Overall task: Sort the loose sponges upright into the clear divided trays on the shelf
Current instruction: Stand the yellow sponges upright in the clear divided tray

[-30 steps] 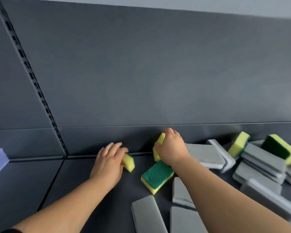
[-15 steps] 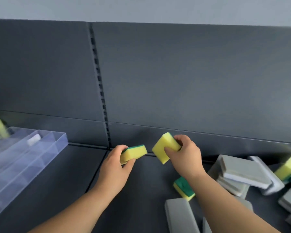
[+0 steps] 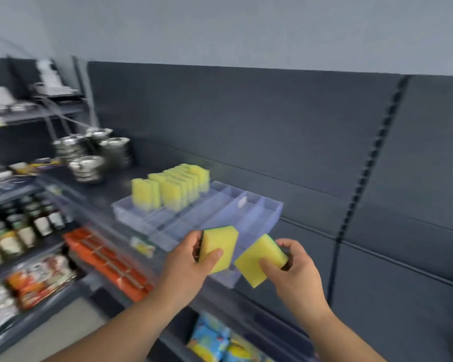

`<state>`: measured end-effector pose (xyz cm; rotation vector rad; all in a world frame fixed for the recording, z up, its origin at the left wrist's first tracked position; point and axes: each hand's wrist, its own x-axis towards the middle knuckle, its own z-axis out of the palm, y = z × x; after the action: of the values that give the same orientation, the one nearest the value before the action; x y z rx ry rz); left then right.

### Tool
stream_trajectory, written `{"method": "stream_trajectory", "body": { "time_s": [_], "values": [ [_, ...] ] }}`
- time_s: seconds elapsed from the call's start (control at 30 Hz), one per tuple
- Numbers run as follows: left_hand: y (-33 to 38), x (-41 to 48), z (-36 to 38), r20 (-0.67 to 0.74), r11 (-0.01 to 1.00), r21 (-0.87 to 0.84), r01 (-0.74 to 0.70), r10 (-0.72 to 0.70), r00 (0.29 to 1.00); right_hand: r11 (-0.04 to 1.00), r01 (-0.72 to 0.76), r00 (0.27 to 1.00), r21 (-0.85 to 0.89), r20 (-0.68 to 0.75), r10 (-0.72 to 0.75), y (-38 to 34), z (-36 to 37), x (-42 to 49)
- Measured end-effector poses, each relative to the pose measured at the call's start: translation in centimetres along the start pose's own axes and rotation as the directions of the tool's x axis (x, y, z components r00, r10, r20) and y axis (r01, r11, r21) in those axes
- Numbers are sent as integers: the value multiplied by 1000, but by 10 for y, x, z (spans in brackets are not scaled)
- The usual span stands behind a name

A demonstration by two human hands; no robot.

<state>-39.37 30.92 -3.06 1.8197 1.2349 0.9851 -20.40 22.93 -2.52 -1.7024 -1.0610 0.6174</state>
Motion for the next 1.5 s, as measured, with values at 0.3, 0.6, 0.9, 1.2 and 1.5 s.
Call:
{"method": "stream_trajectory", "body": {
  "time_s": [0.3,0.6,0.9,1.2,1.5],
  "values": [
    [-77,-10,-153,-149,986,33,166,-159,976,996,91,985,4,148,-91,-63,151,4],
    [-107,61,-188,-246,986,7,170,-163,956,988,113,990,109,75,-121,-75,207,81],
    [-94,195,-172,-171,993,94,74,-57,984,968,73,997,240,-40,-65,-72,207,174],
    [-95,282,-142,211,937,339,-87,15,977,977,2,999,213,-53,10,-53,200,195],
    [-114,327,-133,416,956,247,-160,45,908,995,-15,995,103,-100,25,-64,190,197]
  ]
}}
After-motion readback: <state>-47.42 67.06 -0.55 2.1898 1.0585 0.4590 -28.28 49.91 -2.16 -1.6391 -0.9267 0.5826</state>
